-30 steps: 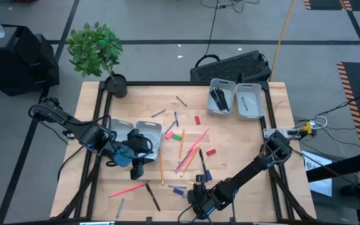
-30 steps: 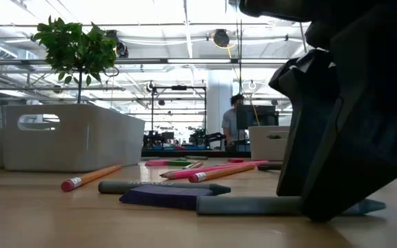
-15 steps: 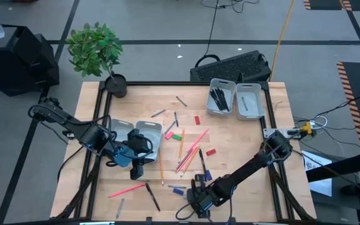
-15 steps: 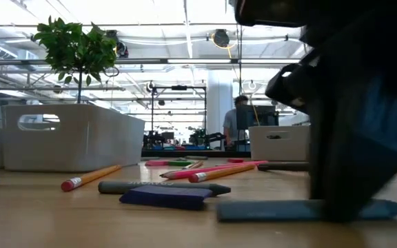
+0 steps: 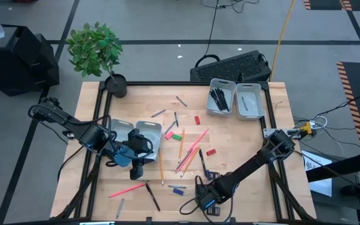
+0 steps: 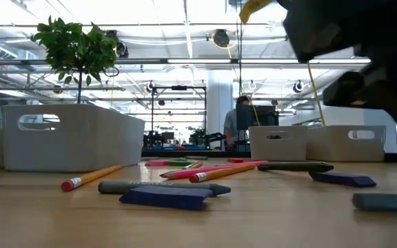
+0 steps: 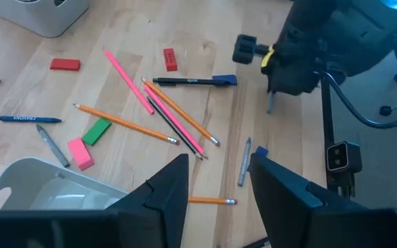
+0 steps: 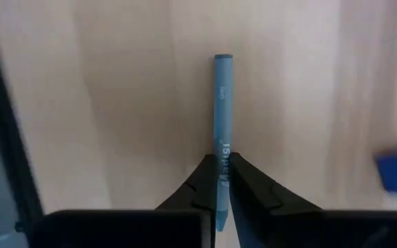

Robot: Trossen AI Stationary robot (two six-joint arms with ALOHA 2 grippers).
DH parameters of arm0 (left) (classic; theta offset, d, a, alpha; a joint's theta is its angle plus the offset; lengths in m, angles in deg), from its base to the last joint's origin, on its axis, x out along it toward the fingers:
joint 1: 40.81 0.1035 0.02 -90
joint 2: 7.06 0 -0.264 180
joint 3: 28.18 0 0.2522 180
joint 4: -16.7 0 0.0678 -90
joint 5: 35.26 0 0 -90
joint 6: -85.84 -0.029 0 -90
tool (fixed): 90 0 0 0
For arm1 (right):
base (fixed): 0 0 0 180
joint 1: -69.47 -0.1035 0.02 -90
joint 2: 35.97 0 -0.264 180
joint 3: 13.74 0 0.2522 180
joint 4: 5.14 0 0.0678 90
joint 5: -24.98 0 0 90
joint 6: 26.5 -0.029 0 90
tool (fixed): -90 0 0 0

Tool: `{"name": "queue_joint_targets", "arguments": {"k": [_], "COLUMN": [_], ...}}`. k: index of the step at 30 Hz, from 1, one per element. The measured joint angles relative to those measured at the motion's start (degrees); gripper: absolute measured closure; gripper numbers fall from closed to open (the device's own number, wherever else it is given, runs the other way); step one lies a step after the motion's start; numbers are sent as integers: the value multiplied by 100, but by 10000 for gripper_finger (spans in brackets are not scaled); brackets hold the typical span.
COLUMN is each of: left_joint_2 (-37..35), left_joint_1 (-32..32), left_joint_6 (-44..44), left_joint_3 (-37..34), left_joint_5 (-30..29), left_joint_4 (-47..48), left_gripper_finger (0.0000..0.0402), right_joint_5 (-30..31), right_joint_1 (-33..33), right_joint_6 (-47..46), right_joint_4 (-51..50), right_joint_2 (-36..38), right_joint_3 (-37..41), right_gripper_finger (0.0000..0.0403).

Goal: Sort crayons/erasers/pens/pencils in bins
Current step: Put the gray crayon into the top right gray bin

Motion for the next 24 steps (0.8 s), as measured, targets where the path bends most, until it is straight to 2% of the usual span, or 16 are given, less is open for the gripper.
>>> {"name": "queue_joint_targets", "arguments": {"k": [8, 16, 19, 24], "left_joint_2": [-1, -1, -1, 0], "left_joint_1": [4, 4, 4, 4], "left_joint_6": [-11, -7, -7, -7], "left_joint_3": [0, 0, 0, 0], "left_joint_5": [0, 0, 0, -1], "left_joint_4": [-58, -57, -57, -57], "left_gripper_finger": [245, 245, 245, 245], "right_joint_5": [339, 392, 392, 396], "right_joint_1": [-10, -7, -2, 2], "right_joint_6": [-64, -13, -11, -14], "right_joint_4": [153, 271, 293, 282], "right_joint_2": [7, 9, 11, 14], "right_joint_3": [202, 375, 408, 414], "right_gripper_finger": [380, 340, 345, 375]}}
